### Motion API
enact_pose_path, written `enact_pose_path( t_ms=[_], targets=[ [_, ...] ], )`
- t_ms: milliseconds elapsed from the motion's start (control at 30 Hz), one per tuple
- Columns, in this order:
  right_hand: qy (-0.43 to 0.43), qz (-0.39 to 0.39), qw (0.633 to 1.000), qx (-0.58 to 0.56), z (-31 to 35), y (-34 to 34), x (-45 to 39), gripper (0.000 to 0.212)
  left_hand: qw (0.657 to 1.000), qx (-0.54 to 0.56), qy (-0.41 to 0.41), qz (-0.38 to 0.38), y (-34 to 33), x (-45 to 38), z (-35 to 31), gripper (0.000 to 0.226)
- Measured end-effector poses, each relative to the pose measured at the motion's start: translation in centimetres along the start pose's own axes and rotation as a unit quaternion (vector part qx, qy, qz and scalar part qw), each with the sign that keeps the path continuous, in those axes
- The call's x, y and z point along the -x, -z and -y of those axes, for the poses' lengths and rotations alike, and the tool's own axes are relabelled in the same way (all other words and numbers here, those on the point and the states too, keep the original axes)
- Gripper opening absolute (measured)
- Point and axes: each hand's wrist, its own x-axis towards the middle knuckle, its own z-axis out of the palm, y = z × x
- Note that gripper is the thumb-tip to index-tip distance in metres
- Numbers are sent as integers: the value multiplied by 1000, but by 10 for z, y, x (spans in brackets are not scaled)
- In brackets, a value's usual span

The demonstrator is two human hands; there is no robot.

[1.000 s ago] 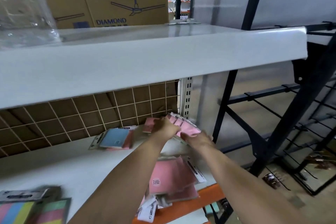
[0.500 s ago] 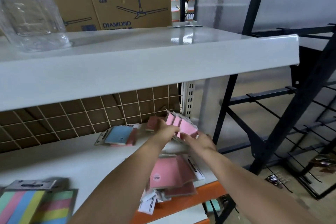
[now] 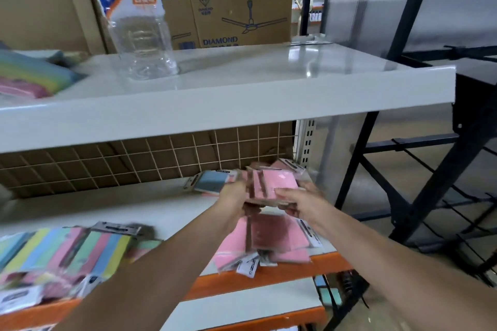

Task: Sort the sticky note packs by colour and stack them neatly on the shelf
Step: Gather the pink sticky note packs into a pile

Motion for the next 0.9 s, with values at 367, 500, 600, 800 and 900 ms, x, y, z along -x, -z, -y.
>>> enact_pose_path(
  t_ms=[367, 500, 600, 800, 900],
  targets=[
    [-17, 86, 980, 181, -19, -3, 25, 50, 954, -273, -53, -115, 66, 32, 41, 14],
    [37, 57, 957, 282, -19, -8, 26, 39, 899, -402, -72, -159, 71, 37, 47, 26],
    [50, 48, 951, 301, -17, -8, 26, 32, 899, -395, -76, -172, 71, 40, 48, 37],
    [38, 48, 952, 299, -17, -8, 29, 63, 900, -391, -72, -180, 67, 40, 49, 50],
    [49, 71, 951, 297, -12, -6, 34, 68, 912, -368, -71, -169, 65, 41, 48, 47]
  ],
)
